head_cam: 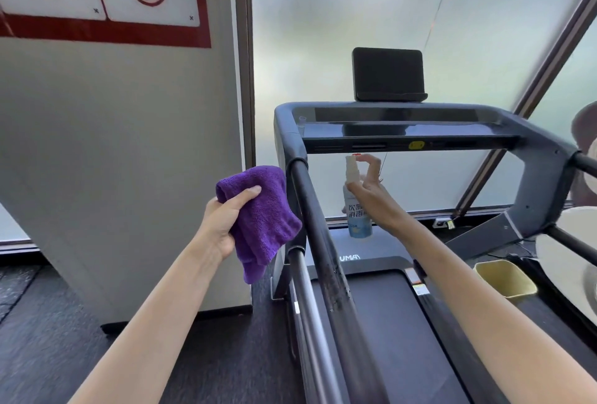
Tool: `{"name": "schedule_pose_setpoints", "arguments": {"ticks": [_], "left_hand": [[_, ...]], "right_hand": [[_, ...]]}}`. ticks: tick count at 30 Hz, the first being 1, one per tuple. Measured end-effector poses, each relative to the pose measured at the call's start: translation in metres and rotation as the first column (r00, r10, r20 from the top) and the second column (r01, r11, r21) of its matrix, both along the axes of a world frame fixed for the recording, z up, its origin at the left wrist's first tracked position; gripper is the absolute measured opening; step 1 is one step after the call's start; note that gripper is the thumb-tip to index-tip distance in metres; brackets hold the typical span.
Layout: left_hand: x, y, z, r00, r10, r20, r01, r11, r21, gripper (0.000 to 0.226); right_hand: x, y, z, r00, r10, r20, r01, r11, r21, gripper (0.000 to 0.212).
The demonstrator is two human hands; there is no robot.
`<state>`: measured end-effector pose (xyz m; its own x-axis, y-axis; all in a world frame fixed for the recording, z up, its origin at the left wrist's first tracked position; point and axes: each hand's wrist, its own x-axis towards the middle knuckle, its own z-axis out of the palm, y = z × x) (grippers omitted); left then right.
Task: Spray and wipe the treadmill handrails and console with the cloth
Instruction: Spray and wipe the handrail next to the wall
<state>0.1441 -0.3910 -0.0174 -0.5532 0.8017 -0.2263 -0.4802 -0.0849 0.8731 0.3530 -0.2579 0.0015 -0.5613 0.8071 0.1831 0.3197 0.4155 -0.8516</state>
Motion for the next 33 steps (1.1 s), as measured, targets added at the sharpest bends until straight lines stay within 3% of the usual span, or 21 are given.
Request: {"name": "schedule_pose_setpoints", "arguments": {"ticks": [5, 9, 13, 17, 25, 33], "left_hand": [[-0.003, -0.001, -0.002, 1.000, 0.008, 0.013, -0.007, 1.000, -0.014, 0.016], [-0.006, 0.000, 0.000, 1.000, 0.008, 0.011, -0.008, 1.000, -0.013, 0.014], [-0.006, 0.004, 0.005, 1.000, 0.001, -0.003, -0.001, 1.000, 0.004, 0.013], [-0.004, 0.008, 0.008, 1.000, 0.000, -0.008, 0.000, 1.000, 0.016, 0.012], [-0.006, 0.015, 0.002, 1.000, 0.005, -0.015, -0.005, 1.000, -0.007, 0.011], [-0.015, 0.020, -0.013, 1.000, 0.028, 0.008, -0.027, 0.998, -0.050, 0.016]], "right_hand": [[0.002, 0.002, -0.006, 0.990, -0.071, -0.118, 0.089, 0.984, 0.153, 0.060], [-0.001, 0.005, -0.011, 0.979, -0.025, -0.201, 0.062, 0.982, 0.179, 0.060], [-0.002, 0.010, -0.013, 0.991, -0.029, -0.133, 0.058, 0.974, 0.220, 0.056], [-0.003, 0.013, -0.013, 0.998, -0.015, -0.064, 0.030, 0.971, 0.238, 0.069], [-0.009, 0.019, -0.019, 0.998, -0.018, -0.057, 0.031, 0.973, 0.230, 0.075], [0.002, 0.027, -0.017, 0.988, 0.004, 0.156, -0.048, 0.960, 0.276, 0.075]]}}
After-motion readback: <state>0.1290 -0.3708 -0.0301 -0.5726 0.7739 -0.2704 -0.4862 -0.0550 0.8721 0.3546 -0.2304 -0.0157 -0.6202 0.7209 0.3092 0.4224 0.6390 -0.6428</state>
